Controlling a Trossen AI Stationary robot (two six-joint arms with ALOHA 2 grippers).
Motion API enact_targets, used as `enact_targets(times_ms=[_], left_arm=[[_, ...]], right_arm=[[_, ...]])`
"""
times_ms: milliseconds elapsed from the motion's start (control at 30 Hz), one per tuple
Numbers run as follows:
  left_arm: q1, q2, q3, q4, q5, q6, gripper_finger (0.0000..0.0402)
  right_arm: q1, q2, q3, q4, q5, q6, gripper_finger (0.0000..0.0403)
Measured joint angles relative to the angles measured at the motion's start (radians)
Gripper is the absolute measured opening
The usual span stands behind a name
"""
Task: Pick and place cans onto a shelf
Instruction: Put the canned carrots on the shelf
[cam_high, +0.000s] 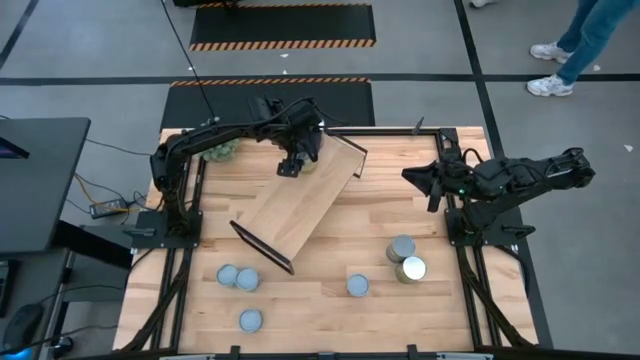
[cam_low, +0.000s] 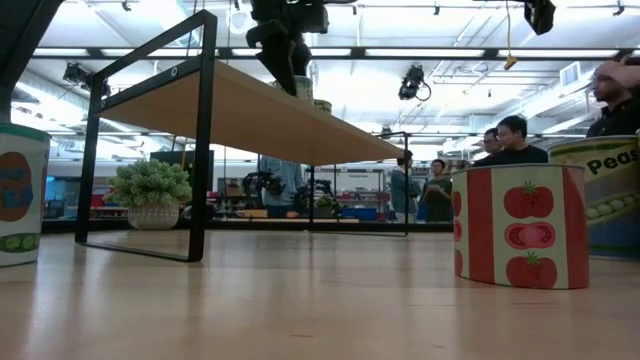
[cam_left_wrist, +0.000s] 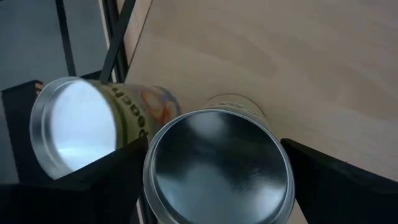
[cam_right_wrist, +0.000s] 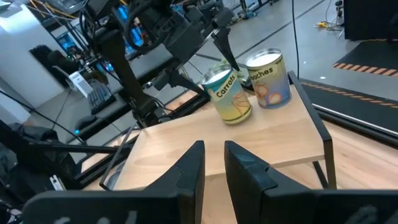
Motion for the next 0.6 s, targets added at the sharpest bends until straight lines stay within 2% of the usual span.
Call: enact_targets(times_ms=[167, 333, 600], left_arm=[[-0.010, 0.000, 0.000, 0.006, -0.007, 0.002, 0.0355], [-0.030, 0.000, 0.000, 0.010, -0.076, 0.003, 0.0355], [-0.052, 0.000, 0.000, -0.007, -0.047, -0.002, 0.0355]], right_arm=[[0.000, 0.000, 0.000, 0.000, 0.000, 0.008, 0.0068], [0.000, 0.000, 0.000, 0.001, 0.000, 0.012, 0.0068], [0.000, 0.000, 0.000, 0.002, 0.000, 0.014, 0.0068]])
